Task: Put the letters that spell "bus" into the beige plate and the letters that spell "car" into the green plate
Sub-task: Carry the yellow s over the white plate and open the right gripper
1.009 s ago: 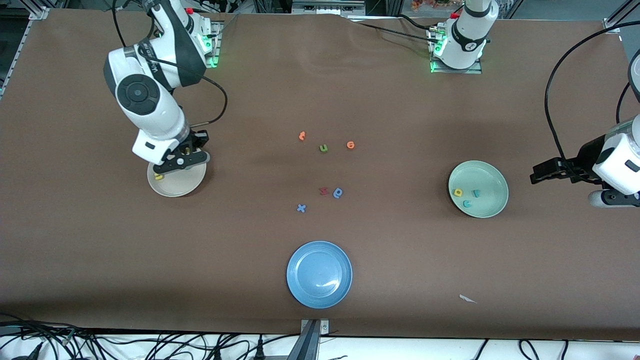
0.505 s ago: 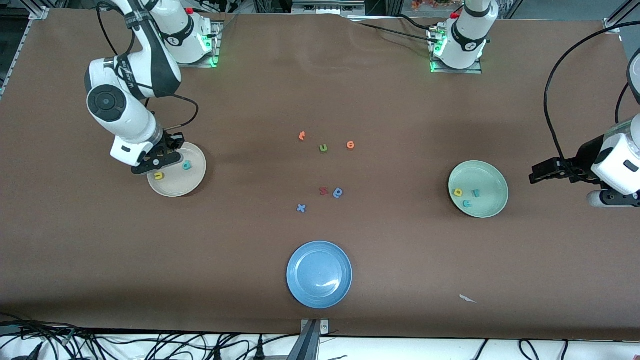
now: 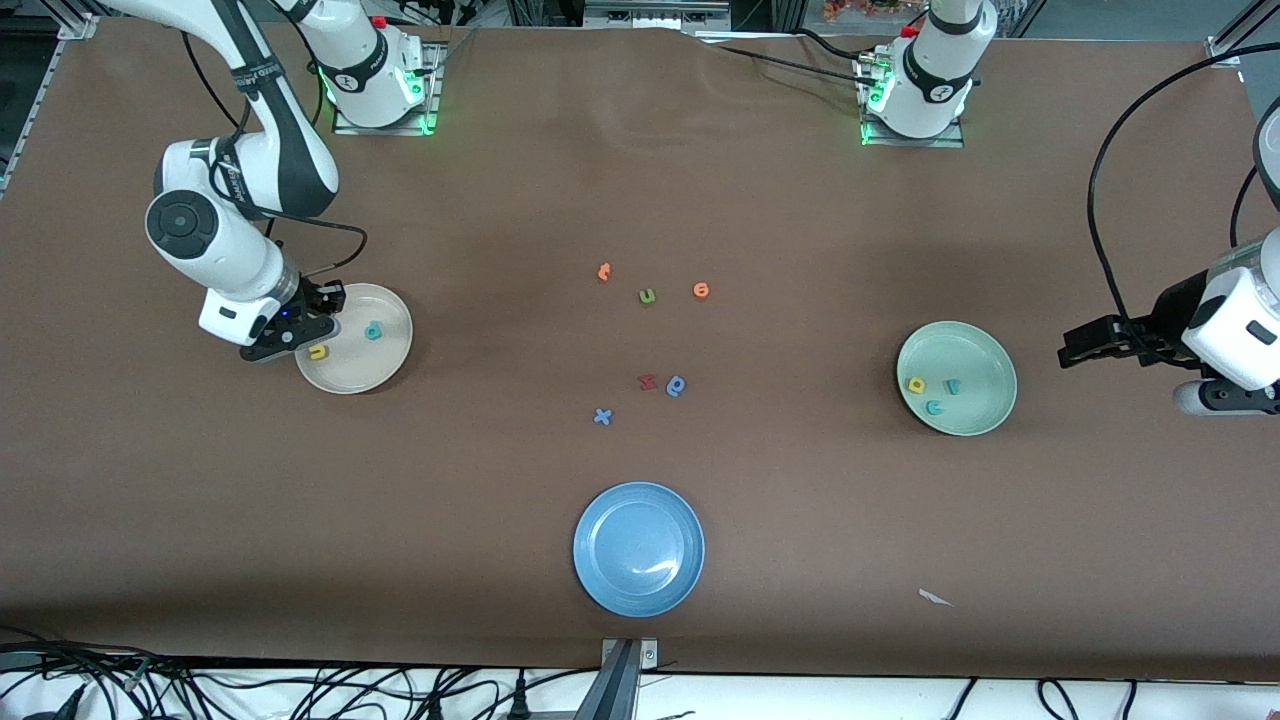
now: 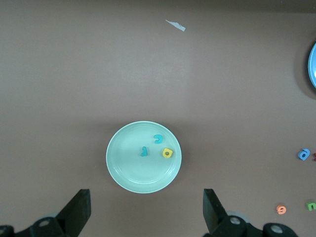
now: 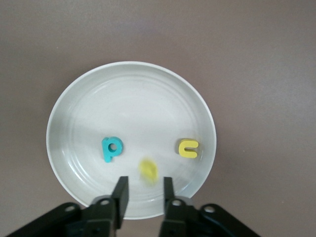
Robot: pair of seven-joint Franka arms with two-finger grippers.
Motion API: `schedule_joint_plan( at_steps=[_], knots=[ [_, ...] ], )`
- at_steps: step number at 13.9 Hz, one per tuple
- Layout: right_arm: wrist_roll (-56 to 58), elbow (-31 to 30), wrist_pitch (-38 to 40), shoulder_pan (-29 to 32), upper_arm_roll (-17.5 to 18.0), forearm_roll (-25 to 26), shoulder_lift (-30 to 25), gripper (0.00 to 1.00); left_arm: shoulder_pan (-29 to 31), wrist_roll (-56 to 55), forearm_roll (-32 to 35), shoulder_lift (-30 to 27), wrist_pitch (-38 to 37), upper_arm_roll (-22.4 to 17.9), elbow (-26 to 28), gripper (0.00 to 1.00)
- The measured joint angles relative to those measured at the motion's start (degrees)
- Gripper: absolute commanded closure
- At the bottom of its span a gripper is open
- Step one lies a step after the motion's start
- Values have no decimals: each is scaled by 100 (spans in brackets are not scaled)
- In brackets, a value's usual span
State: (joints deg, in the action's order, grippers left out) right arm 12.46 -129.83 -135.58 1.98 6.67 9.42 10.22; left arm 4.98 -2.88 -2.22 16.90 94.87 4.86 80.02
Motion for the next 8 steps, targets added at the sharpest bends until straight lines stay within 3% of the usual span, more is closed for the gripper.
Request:
schedule_joint_plan(
  at_steps=[4, 8],
  knots=[
    [-41, 165, 159, -1, 4, -189, -142, 0, 0, 0, 0, 0, 0, 1, 0, 0],
    [-483, 1058, 1453, -9, 174, -216, -337, 0, 3, 0, 0, 4, 0, -5, 2, 0]
  ],
)
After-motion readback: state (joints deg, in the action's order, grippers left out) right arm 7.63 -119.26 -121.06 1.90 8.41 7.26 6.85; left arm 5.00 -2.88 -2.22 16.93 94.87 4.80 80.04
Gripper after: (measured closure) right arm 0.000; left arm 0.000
